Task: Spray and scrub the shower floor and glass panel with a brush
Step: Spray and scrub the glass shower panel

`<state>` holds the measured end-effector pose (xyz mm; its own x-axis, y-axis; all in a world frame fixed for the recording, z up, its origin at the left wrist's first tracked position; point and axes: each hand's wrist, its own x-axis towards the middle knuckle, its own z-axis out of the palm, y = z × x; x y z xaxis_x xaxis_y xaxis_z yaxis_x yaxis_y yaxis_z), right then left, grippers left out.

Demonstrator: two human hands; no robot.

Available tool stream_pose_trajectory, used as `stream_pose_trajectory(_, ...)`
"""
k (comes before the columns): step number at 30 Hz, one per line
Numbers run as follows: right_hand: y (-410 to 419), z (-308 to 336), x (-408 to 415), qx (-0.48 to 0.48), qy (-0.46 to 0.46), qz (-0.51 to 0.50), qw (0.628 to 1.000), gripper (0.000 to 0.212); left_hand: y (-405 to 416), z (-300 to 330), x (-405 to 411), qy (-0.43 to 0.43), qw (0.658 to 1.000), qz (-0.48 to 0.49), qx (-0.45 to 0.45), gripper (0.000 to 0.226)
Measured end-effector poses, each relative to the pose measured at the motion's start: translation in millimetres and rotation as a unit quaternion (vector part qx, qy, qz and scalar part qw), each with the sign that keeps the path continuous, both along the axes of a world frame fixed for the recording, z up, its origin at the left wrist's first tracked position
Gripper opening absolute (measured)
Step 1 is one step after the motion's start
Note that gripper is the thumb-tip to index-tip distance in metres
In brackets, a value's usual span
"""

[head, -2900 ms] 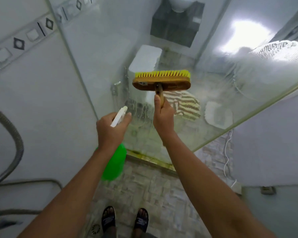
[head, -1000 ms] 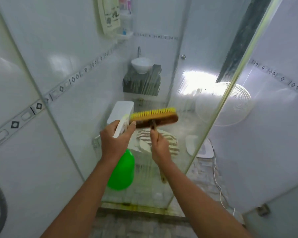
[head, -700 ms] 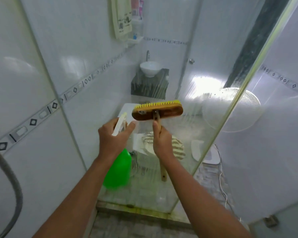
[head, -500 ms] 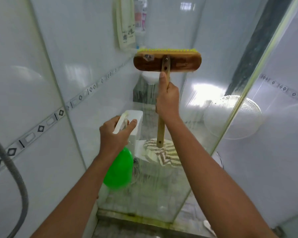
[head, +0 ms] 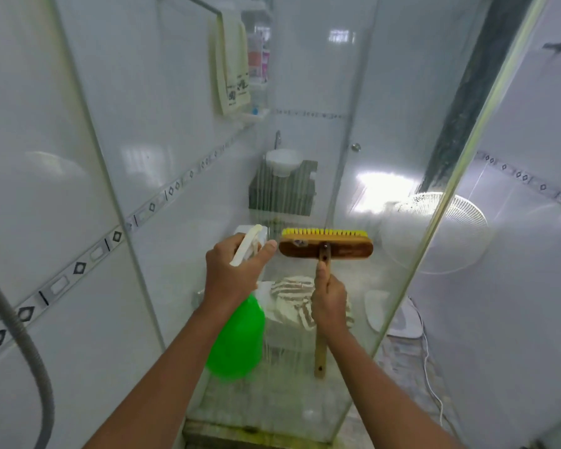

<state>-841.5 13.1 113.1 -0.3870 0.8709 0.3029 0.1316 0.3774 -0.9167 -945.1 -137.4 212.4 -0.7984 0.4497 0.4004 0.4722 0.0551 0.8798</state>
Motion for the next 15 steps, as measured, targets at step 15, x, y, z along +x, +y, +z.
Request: stream_pose_trajectory(15,79.7,239.4,64.1,0.054,0.118,-0.004,0.991,0.058,68.5,17.9,59.4,-0.001,0.998,-0.060,-0.010,0.038)
